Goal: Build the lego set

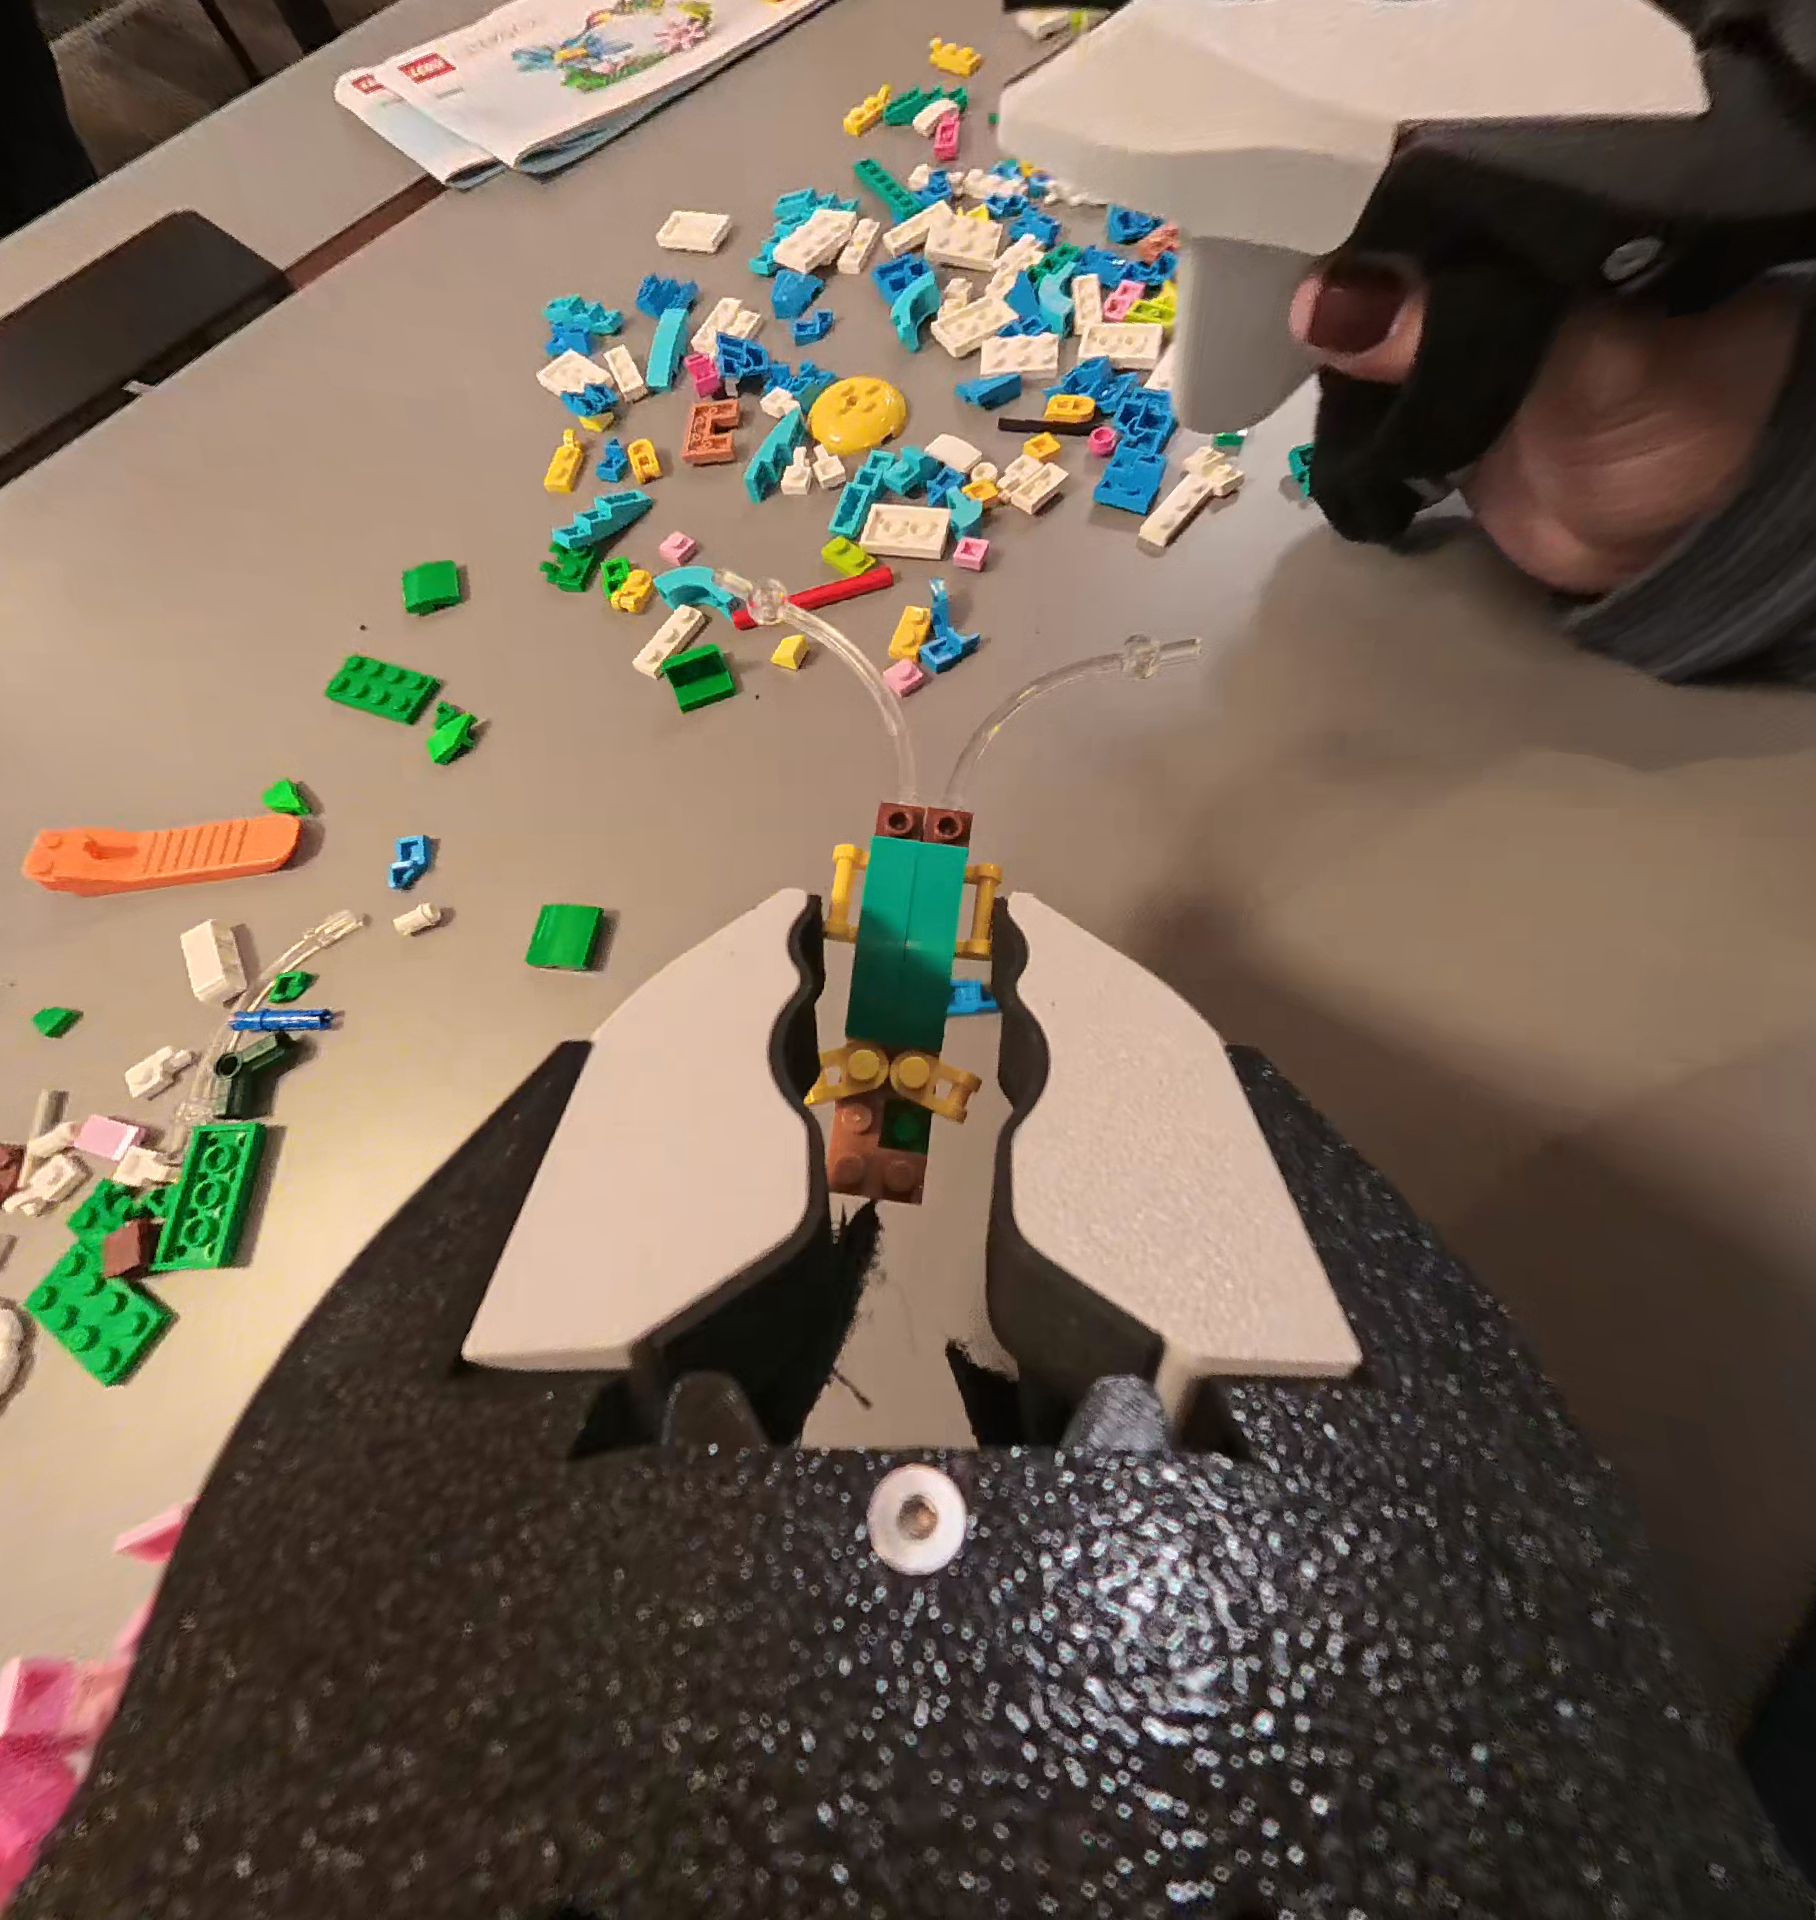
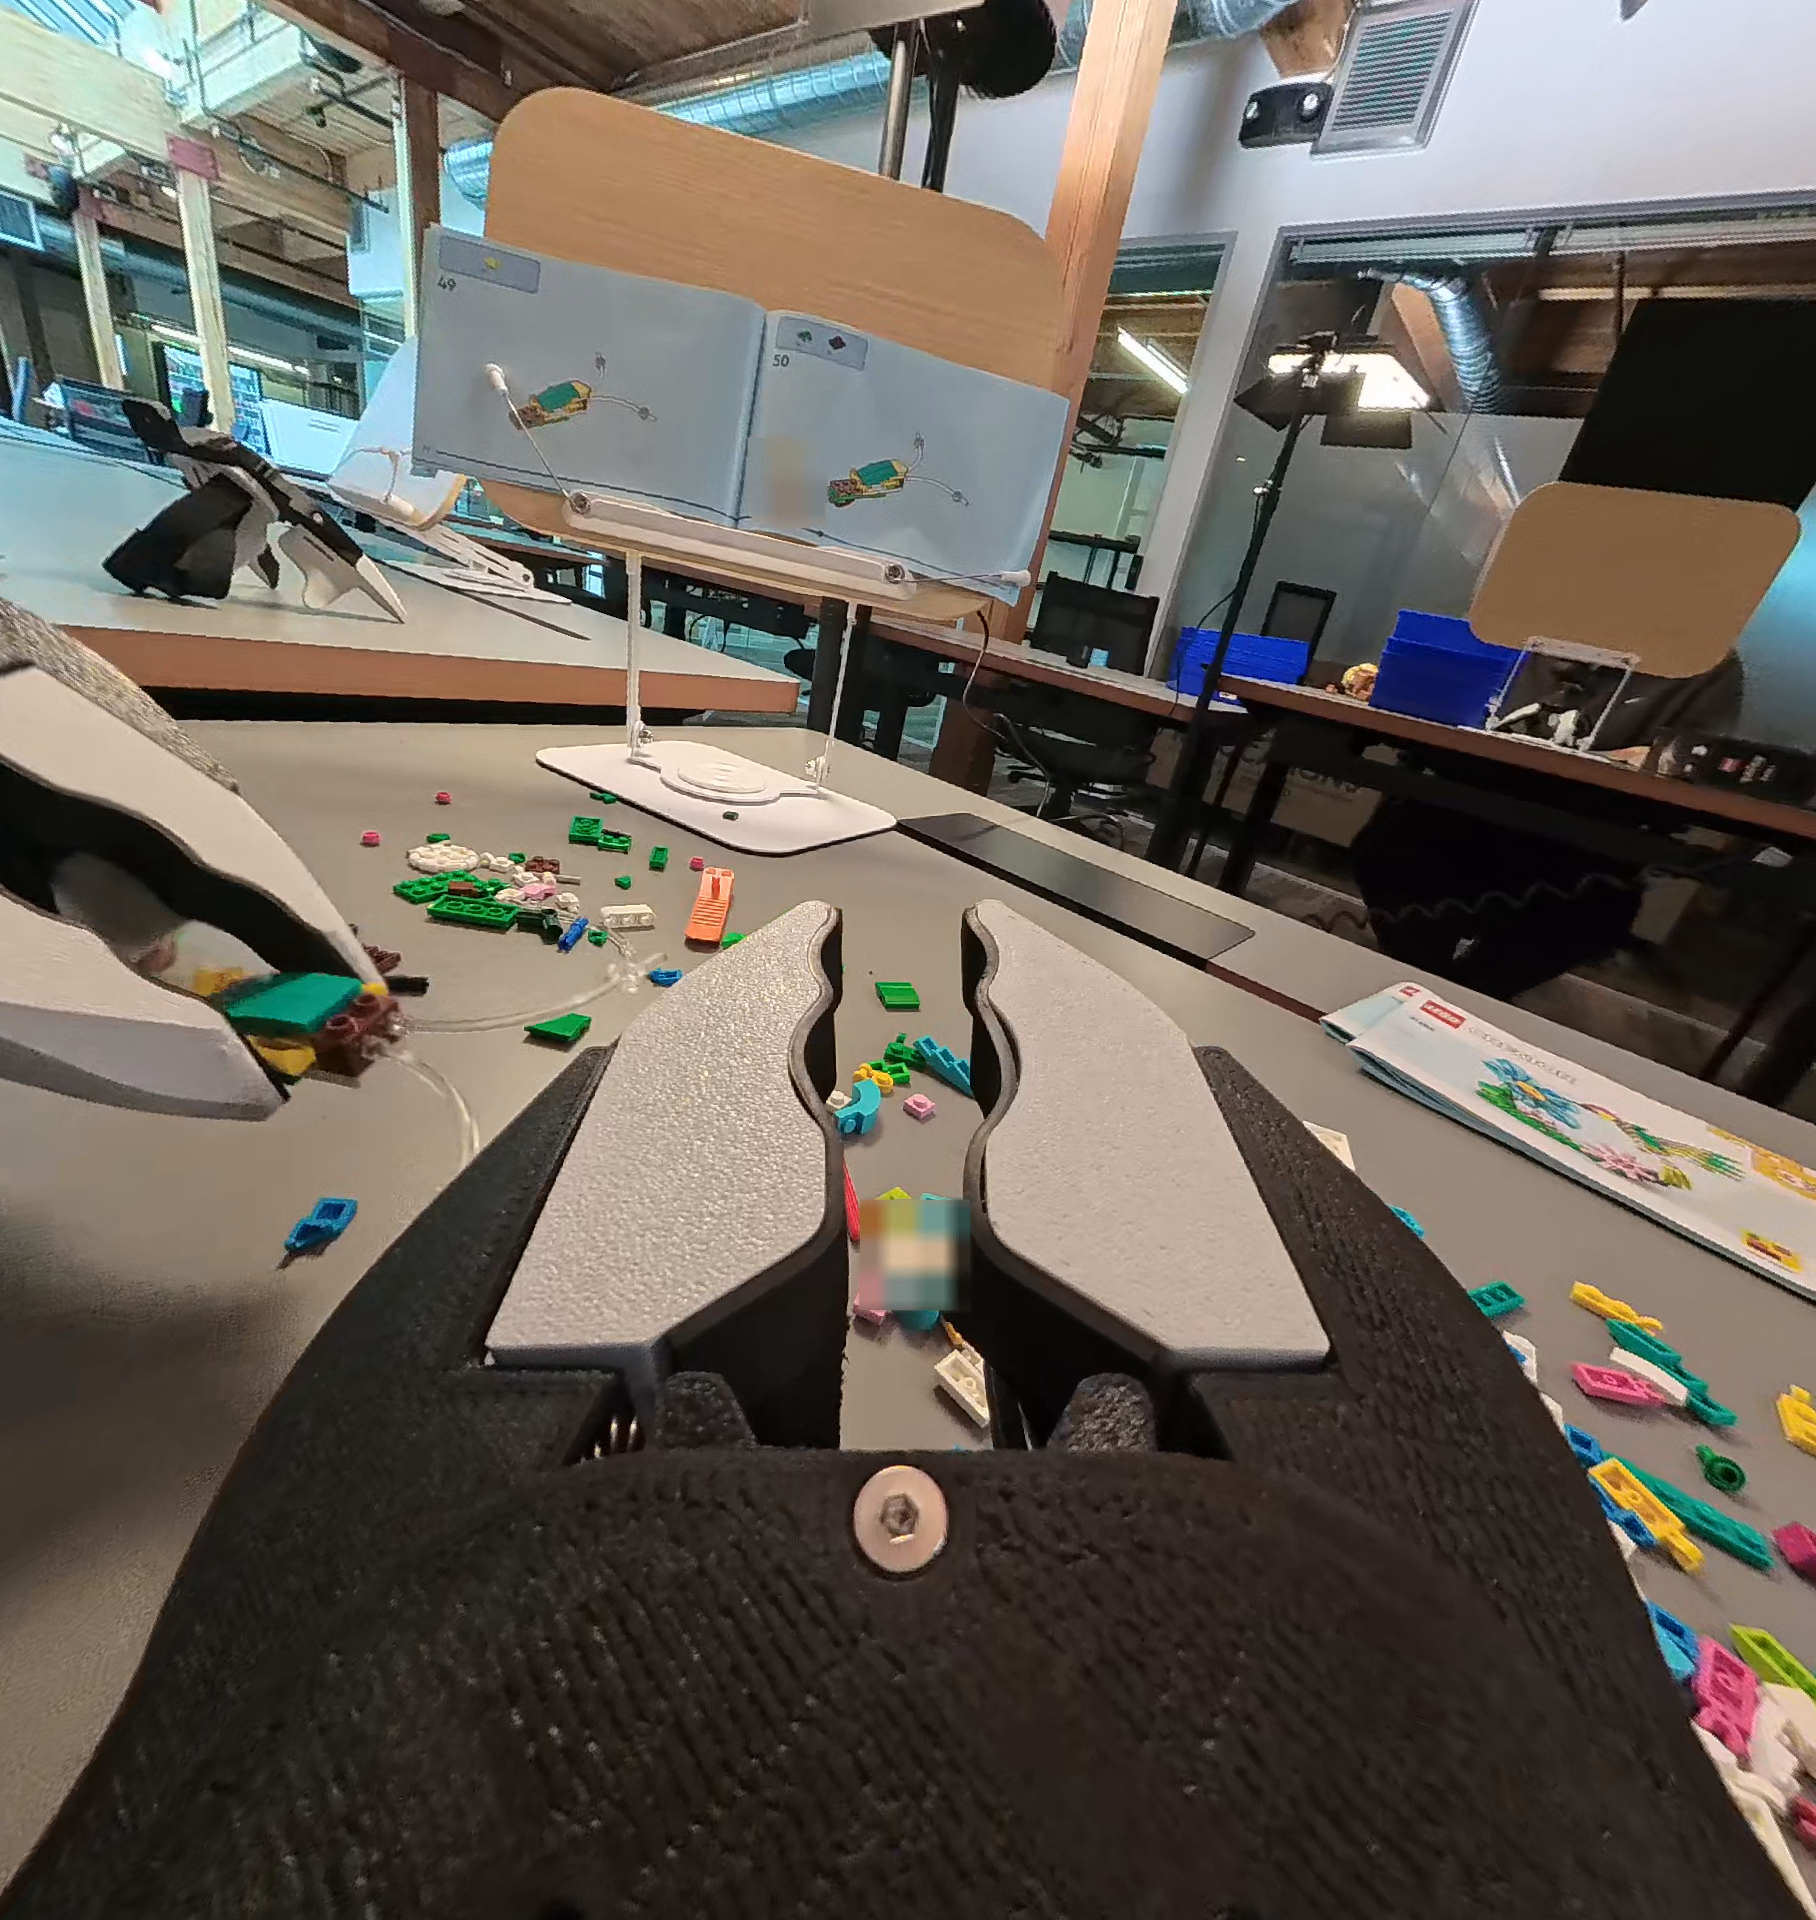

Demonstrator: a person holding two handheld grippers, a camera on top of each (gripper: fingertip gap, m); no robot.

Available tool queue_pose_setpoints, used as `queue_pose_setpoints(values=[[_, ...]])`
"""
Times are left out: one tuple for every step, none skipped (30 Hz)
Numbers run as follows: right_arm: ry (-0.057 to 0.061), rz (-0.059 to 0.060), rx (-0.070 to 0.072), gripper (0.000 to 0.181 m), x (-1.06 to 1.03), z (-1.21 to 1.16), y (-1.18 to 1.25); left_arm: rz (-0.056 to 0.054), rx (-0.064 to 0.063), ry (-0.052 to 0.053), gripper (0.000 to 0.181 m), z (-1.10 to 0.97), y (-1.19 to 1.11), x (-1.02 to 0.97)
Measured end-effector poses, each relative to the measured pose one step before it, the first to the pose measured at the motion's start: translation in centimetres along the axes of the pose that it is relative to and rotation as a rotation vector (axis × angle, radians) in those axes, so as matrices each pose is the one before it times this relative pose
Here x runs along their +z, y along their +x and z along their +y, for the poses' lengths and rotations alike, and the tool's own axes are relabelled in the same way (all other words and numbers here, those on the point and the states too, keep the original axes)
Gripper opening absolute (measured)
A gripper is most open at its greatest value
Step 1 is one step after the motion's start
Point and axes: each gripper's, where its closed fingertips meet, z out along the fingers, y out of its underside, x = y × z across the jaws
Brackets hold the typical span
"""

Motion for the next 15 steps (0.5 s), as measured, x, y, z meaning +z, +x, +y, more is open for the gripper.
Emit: queue_pose_setpoints(values=[[-0.0009,-0.0004,-0.0004,0.020,0.003,0.012,-0.007,-0.0101,-0.0084,-0.0039,0.030,0.114,-0.166,0.322],[-0.0006,-0.0005,-0.0003,0.020,0.009,0.006,-0.022,-0.0138,-0.0079,-0.0047,0.030,0.135,-0.244,0.322],[0.0000,-0.0018,0.0003,0.020,0.000,-0.005,-0.047,-0.0085,-0.0117,-0.0074,0.030,0.162,-0.203,0.309],[0.0005,-0.0020,0.0001,0.020,0.004,-0.012,-0.049,-0.0055,-0.0097,-0.0045,0.030,0.122,-0.158,0.239],[0.0008,-0.0006,-0.0015,0.020,0.006,-0.015,-0.019,-0.0019,-0.0025,-0.0055,0.030,0.163,-0.068,0.172],[0.0002,0.0003,-0.0023,0.020,-0.003,-0.009,-0.010,0.0003,-0.0022,-0.0057,0.030,0.183,-0.036,0.094],[-0.0002,-0.0001,-0.0021,0.020,-0.001,-0.002,-0.008,-0.0019,-0.0044,-0.0035,0.030,0.171,-0.078,0.042],[0.0000,0.0014,-0.0017,0.020,-0.005,-0.002,0.022,-0.0025,-0.0057,-0.0032,0.031,0.170,-0.098,0.010],[0.0006,0.0032,-0.0017,0.020,-0.018,-0.011,0.055,0.0024,-0.0094,-0.0039,0.031,0.145,-0.042,0.005],[0.0028,0.0034,-0.0012,0.020,-0.030,-0.062,0.063,0.0062,-0.0112,-0.0004,0.031,0.093,0.009,0.021],[0.0037,0.0031,-0.0007,0.020,-0.046,-0.078,0.057,0.0047,-0.0063,-0.0039,0.031,0.133,-0.025,0.031],[0.0036,0.0037,-0.0027,0.020,-0.064,-0.114,0.065,-0.0008,-0.0021,-0.0098,0.031,0.208,-0.124,0.055],[0.0041,0.0055,-0.0090,0.020,-0.116,-0.159,0.091,-0.0008,-0.0049,-0.0071,0.031,0.157,-0.179,0.054],[0.0053,0.0104,-0.0173,0.020,-0.151,-0.236,0.175,0.0078,-0.0108,-0.0028,0.031,0.066,-0.076,0.035],[0.0087,0.0181,-0.0236,0.020,-0.199,-0.307,0.322,0.0117,-0.0143,0.0011,0.031,-0.025,-0.013,0.026]])
